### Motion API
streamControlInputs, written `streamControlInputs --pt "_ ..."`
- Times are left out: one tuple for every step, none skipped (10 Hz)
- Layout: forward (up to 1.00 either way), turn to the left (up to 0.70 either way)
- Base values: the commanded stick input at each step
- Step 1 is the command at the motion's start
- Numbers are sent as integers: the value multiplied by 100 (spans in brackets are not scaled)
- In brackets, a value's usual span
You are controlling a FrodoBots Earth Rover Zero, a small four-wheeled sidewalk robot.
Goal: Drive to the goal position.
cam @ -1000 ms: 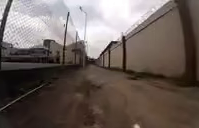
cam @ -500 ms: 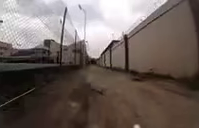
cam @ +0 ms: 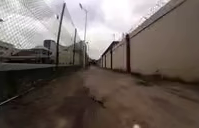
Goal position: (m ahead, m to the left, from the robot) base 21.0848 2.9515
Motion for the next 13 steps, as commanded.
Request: streamControlInputs --pt "100 0" --pt "100 0" --pt "100 0" --pt "100 0" --pt "100 0" --pt "100 0" --pt "100 0" --pt "100 0" --pt "100 0" --pt "100 0" --pt "100 0" --pt "100 0" --pt "100 0"
